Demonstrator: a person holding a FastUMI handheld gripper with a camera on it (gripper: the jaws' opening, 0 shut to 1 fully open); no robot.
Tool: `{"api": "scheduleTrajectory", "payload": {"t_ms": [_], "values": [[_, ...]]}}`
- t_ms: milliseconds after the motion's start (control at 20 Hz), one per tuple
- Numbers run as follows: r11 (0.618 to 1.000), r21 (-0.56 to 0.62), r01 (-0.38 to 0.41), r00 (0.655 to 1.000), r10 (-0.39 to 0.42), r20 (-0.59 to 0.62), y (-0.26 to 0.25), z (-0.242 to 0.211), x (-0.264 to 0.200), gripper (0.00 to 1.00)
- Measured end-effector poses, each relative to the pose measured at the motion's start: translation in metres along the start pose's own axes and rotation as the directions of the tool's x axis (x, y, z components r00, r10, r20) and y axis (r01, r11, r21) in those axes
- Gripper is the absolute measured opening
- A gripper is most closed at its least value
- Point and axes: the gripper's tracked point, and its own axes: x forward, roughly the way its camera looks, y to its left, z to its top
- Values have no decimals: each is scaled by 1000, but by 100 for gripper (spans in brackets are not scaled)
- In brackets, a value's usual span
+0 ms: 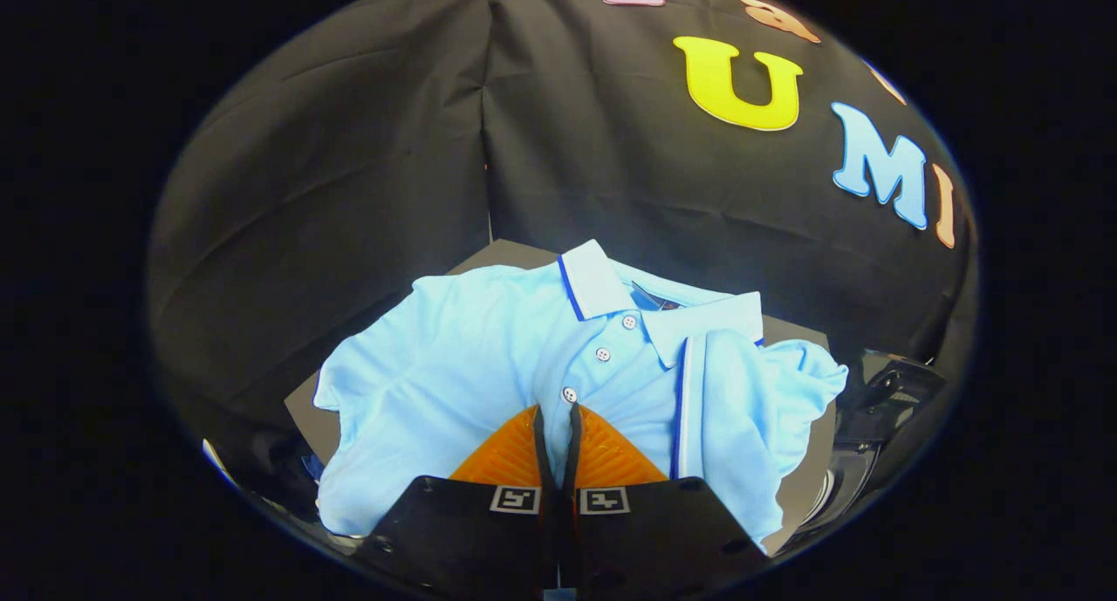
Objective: Put the clothes into the washing machine and then close the washing machine lid.
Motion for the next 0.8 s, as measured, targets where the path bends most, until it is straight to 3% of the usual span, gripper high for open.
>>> {"api": "scheduleTrajectory", "payload": {"t_ms": [350,800], "values": [[999,24,-39,991,36,131,0,31,-23,2],[985,110,-135,935,90,342,-21,105,-100,2]]}}
